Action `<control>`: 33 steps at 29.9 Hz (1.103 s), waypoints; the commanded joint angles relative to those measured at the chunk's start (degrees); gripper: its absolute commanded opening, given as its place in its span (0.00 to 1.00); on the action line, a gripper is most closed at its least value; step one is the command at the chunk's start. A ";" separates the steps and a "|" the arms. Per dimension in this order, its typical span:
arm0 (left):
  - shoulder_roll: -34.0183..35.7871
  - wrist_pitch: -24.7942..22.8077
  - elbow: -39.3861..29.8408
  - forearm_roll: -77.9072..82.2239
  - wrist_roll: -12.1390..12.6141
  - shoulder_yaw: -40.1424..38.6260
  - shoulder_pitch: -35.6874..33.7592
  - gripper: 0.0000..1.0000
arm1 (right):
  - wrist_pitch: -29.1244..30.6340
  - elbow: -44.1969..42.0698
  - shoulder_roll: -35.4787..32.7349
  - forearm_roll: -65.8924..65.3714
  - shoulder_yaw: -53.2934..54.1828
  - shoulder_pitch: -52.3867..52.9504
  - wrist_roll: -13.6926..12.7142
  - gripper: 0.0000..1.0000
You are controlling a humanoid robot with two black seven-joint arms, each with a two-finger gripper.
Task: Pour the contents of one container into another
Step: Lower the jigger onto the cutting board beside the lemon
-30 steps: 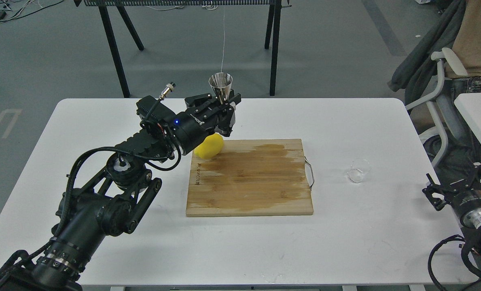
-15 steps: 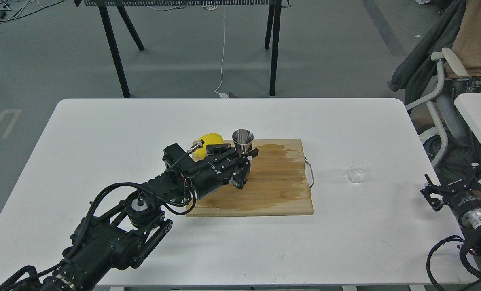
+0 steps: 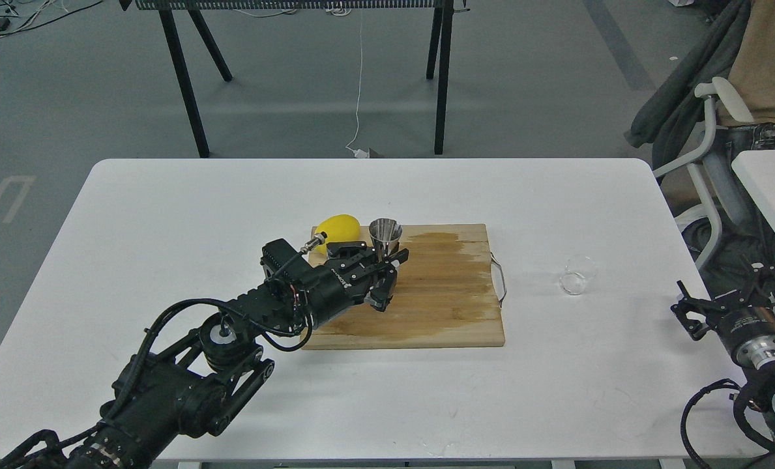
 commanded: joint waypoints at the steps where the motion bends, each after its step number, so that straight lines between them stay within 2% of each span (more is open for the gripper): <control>1: 0.00 -0.18 -0.06 0.00 0.00 0.00 0.05 0.19 | 0.00 0.01 0.00 -0.02 0.01 0.00 0.00 1.00; 8: 0.00 -0.18 -0.68 0.00 0.00 0.00 0.05 0.23 | 0.00 -0.08 0.00 0.07 0.10 0.00 0.00 1.00; 14: 0.00 -0.18 -0.85 0.00 0.00 0.00 0.05 0.34 | 0.00 0.01 0.00 0.07 0.19 0.09 0.00 1.00; 16: 0.00 -0.18 -0.85 0.00 0.00 0.00 0.05 0.41 | 0.00 -0.08 0.00 0.07 0.19 0.09 0.00 1.00; 23: 0.00 -0.18 -0.85 0.09 0.00 0.00 0.05 0.52 | 0.00 -0.08 -0.09 0.07 0.19 -0.09 0.00 1.00; 27: 0.00 -0.18 -0.85 0.09 0.00 0.00 0.05 0.54 | 0.00 0.01 -0.09 0.07 0.19 -0.09 -0.08 1.00; 33: 0.00 -0.18 -0.85 0.09 0.00 0.00 0.05 0.62 | 0.00 0.01 -0.09 0.07 0.28 -0.09 0.00 1.00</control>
